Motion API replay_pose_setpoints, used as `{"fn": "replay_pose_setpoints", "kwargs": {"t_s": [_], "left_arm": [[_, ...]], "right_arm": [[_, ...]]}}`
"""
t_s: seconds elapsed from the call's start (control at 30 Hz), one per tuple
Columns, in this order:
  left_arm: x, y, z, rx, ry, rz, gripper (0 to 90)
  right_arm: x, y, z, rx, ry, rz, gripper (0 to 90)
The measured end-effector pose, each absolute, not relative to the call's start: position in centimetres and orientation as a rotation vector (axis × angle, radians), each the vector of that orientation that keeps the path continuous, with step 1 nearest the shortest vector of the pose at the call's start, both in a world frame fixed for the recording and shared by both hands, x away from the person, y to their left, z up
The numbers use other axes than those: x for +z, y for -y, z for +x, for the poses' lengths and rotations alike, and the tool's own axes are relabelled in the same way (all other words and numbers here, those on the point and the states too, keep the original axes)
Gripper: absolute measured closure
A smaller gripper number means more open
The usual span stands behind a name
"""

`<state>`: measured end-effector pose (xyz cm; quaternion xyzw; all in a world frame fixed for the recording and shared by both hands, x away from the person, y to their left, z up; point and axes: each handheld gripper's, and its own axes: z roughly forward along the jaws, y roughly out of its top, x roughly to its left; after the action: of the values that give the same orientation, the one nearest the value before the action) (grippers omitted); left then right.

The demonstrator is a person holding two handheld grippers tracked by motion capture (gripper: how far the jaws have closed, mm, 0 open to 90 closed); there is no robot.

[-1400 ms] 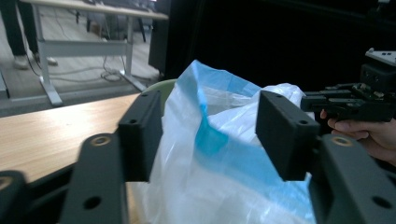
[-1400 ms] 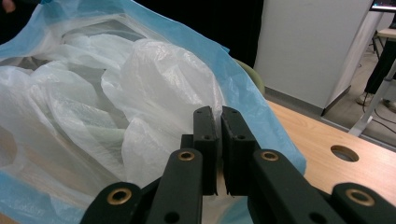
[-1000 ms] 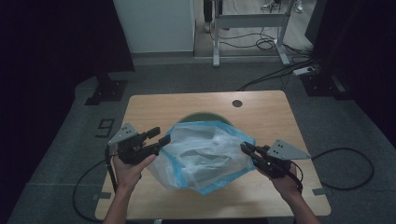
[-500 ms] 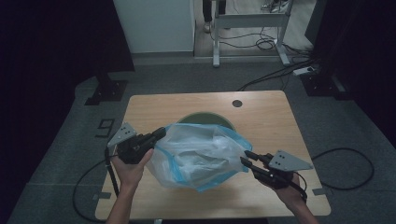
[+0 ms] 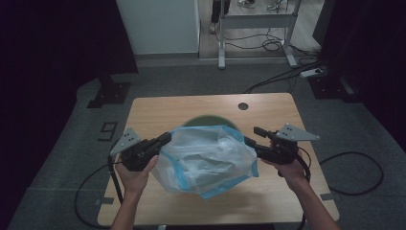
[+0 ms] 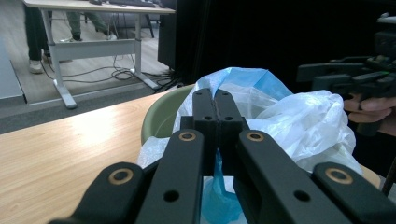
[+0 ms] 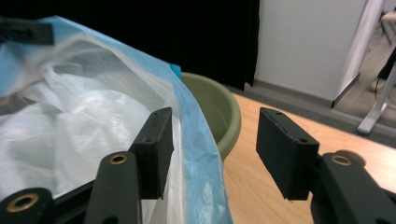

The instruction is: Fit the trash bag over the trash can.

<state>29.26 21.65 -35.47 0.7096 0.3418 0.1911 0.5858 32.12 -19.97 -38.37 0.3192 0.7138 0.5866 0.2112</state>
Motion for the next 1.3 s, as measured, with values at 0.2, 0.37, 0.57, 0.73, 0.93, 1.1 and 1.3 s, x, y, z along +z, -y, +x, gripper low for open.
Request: {"fn": "replay_pose_setpoints", "kwargs": {"t_s": [0.2, 0.37, 0.57, 0.73, 0.93, 1.1, 1.3], "left_arm": [[-35.6, -22.1, 29.0, 0.446, -0.788, 1.619, 89.7], [-35.7, -22.4, 28.9, 0.448, -0.788, 1.599, 89.7], [-35.4, -22.7, 28.9, 0.461, -0.79, 1.597, 89.8], [-35.5, -22.9, 29.9, 0.458, -0.814, 1.614, 89.7], [-35.8, -23.2, 32.1, 0.441, -0.845, 1.639, 89.7], [-36.2, -23.3, 34.1, 0.423, -0.876, 1.651, 89.7], [-37.4, -23.1, 36.3, 0.418, -0.912, 1.688, 89.6]], "right_arm": [[-39.1, 18.8, 33.2, 1.622, -2.026, 0.919, 42.5], [-39.5, 18.2, 33.5, 1.618, -2.064, 0.911, 54.4], [-39.2, 18.0, 33.2, 1.544, -2.055, 0.874, 87.5], [-38.4, 18.4, 33.9, 1.552, -2.001, 0.903, 88.8], [-37.6, 17.7, 35.7, 1.496, -1.958, 0.912, 88.8], [-37.4, 17.1, 37.3, 1.456, -1.936, 0.92, 88.8], [-38.1, 16.8, 39.3, 1.401, -1.944, 0.944, 88.8]]}}
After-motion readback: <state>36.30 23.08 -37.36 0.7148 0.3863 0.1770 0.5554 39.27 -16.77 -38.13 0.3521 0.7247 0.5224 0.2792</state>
